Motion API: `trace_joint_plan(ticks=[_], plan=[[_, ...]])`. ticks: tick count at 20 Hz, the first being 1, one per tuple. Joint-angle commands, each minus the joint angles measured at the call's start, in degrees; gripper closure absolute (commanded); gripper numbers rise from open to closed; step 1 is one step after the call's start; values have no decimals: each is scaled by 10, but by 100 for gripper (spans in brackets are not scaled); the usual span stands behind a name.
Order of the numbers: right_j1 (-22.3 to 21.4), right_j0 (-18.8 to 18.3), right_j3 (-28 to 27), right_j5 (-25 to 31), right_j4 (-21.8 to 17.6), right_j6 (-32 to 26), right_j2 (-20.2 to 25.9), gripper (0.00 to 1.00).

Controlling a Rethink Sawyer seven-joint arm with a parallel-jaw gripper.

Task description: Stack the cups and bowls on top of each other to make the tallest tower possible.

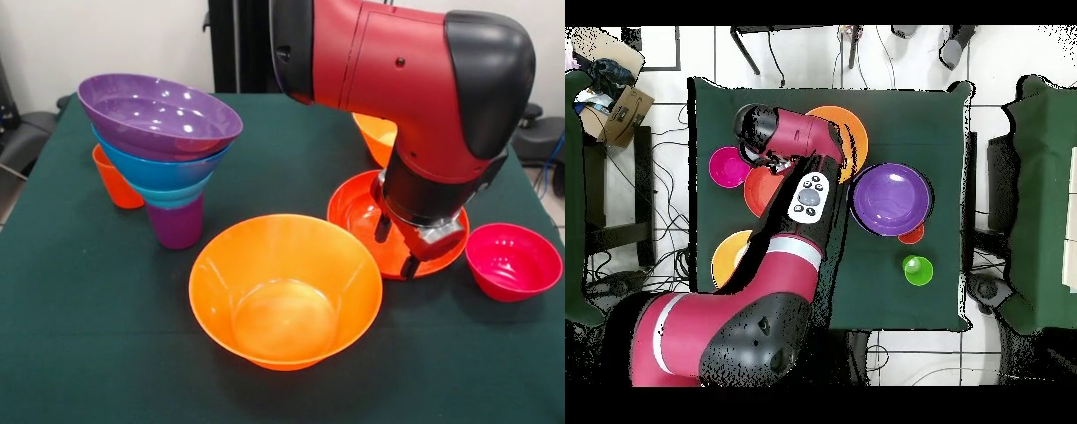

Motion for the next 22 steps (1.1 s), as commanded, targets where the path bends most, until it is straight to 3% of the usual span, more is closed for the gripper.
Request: trace_joint_plan(ticks=[1,16,22], plan=[[5,-3,98,-60,-15,24,70,0],[-16,-24,118,-79,-10,8,86,0],[-19,-27,96,-65,-9,13,85,0]])
